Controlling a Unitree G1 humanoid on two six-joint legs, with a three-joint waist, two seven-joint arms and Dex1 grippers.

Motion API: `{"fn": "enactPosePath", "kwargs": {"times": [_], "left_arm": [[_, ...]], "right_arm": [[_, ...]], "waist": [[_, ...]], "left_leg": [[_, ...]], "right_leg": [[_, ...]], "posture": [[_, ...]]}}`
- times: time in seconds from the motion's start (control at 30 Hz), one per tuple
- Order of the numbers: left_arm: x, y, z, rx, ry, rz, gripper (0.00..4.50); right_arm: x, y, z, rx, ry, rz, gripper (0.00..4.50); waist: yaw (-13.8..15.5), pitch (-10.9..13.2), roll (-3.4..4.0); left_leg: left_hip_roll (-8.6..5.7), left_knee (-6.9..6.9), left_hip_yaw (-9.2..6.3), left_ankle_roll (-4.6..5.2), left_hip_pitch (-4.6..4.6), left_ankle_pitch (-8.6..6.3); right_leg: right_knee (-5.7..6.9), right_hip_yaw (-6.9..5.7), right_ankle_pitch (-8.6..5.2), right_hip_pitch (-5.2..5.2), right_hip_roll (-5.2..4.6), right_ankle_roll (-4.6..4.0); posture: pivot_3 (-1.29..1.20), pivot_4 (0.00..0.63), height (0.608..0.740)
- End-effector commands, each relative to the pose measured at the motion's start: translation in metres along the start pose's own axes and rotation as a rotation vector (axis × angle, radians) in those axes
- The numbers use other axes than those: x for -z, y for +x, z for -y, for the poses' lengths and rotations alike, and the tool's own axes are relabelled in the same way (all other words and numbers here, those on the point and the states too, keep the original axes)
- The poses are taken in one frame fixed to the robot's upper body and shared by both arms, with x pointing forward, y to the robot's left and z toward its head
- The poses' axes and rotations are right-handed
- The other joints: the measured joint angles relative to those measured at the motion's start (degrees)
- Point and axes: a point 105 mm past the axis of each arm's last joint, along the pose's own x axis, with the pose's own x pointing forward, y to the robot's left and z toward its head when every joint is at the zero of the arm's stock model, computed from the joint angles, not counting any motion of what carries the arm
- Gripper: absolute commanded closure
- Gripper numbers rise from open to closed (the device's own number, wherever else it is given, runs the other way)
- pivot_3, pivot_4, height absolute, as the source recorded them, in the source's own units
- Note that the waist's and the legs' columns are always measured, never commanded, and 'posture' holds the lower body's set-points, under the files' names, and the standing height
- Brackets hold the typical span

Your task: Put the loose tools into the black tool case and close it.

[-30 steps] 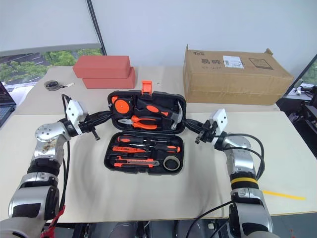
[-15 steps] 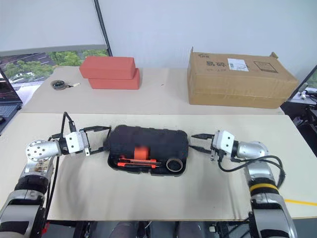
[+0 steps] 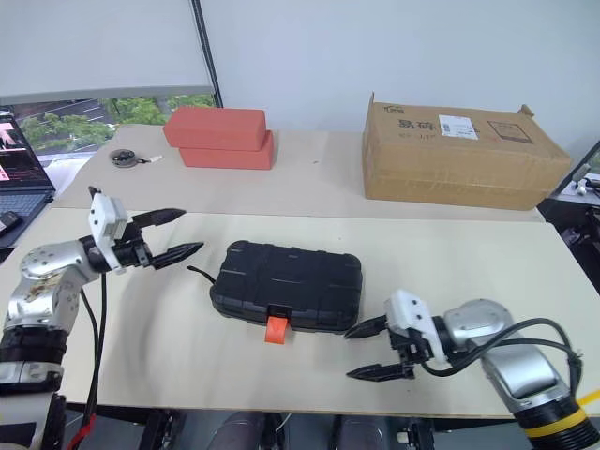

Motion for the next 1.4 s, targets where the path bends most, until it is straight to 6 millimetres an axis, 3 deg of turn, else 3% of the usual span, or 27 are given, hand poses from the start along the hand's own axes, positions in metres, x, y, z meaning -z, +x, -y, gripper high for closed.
{"fn": "enactPosePath", "kwargs": {"times": [0.03,0.17,0.33,0.47,0.67,1.03,1.3,1.33,1.4], "left_arm": [[-0.02,0.027,-0.002,0.012,0.013,0.068,0.0],[-0.024,0.052,0.009,0.075,0.02,0.086,0.0],[0.001,0.08,0.026,0.131,0.063,-0.005,0.0],[0.028,0.095,0.031,0.122,0.099,-0.119,0.0],[0.063,0.106,0.041,0.121,0.152,-0.284,0.0],[0.073,0.114,0.048,0.099,0.105,-0.308,0.0],[0.073,0.118,0.05,0.098,0.098,-0.301,0.0],[0.073,0.118,0.05,0.097,0.097,-0.301,0.0],[0.073,0.118,0.05,0.092,0.095,-0.299,0.0]], "right_arm": [[-0.019,0.017,0.042,0.195,-0.031,0.077,1.2],[-0.031,0.013,0.097,0.461,-0.077,0.113,1.2],[-0.032,0.001,0.141,0.692,-0.1,0.089,1.2],[-0.034,0.001,0.138,0.672,-0.088,0.097,1.2],[-0.031,0.019,0.097,0.528,0.032,0.043,1.2],[-0.048,0.049,0.098,0.747,0.197,0.056,1.2],[-0.053,0.057,0.102,0.822,0.22,0.077,1.2],[-0.053,0.057,0.103,0.824,0.211,0.071,1.72],[-0.054,0.056,0.104,0.835,0.199,0.076,2.33]], "waist": [[0.0,0.0,-0.1],[-0.7,0.0,-0.13],[-0.7,0.0,-0.12],[-0.8,0.0,-0.12],[-0.6,0.0,-0.05],[-1.0,-0.4,0.01],[-0.8,-0.4,0.0],[-0.8,-0.4,0.0],[-0.8,-0.4,0.0]], "left_leg": [[-0.02,0.02,0.01,0.02,-0.04,0.01],[-0.12,0.02,0.35,0.07,-0.17,0.13],[-0.13,-0.07,0.43,-0.35,-0.2,0.47],[-0.13,-0.09,0.47,-0.22,-0.25,0.51],[-0.12,-0.07,0.42,0.42,-0.19,0.07],[-0.06,-0.03,0.31,0.2,-0.04,0.05],[-0.15,-0.04,0.31,0.27,-0.06,0.0],[-0.15,-0.03,0.31,0.27,-0.06,-0.01],[-0.15,-0.04,0.29,0.28,-0.06,-0.01]], "right_leg": [[-0.01,-0.02,0.05,0.0,0.01,0.08],[0.05,0.01,0.73,-0.02,0.1,0.51],[0.04,0.04,0.69,-0.1,0.31,0.42],[0.02,0.03,0.65,-0.12,0.35,0.35],[0.0,0.09,0.64,-0.04,0.21,0.35],[0.09,-0.04,0.66,0.01,-0.01,0.39],[-0.01,-0.07,0.66,-0.02,-0.01,0.39],[-0.02,-0.07,0.66,-0.02,-0.01,0.39],[-0.04,-0.09,0.66,-0.03,-0.01,0.39]], "posture": [[0.0,0.15,0.712],[0.0,0.15,0.712],[0.0,0.15,0.712],[0.0,0.15,0.712],[0.0,0.15,0.712],[0.0,0.15,0.712],[0.0,0.15,0.712],[0.0,0.15,0.712],[0.0,0.15,0.712]]}}
